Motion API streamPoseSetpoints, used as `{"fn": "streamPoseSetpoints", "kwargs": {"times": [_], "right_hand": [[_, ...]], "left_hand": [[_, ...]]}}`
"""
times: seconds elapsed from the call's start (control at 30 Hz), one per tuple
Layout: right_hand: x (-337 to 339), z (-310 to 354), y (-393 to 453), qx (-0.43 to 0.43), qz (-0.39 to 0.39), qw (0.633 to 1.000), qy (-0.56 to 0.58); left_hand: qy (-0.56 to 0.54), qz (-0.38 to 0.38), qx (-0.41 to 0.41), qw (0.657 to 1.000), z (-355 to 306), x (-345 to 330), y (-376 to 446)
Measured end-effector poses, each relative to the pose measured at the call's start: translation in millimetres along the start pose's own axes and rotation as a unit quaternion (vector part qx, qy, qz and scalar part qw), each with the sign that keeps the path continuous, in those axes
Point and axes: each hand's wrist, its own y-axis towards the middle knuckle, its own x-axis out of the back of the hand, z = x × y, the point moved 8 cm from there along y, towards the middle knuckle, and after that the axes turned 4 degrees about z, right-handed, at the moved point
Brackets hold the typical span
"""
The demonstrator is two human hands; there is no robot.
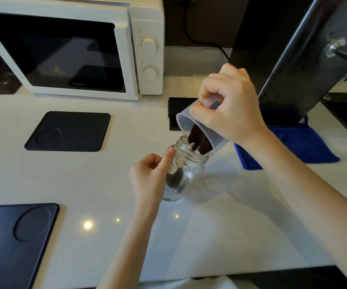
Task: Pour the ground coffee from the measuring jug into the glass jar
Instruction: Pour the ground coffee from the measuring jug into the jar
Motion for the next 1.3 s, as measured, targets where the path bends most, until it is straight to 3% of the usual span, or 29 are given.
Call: {"fn": "streamPoseSetpoints", "kwargs": {"times": [1.3], "right_hand": [[1.5, 8.4, -1.6, 0.020, -0.013, 1.000, 0.002]], "left_hand": [[0.018, -0.019, -0.022, 0.999, -2.2, 1.2, -7.7]]}}
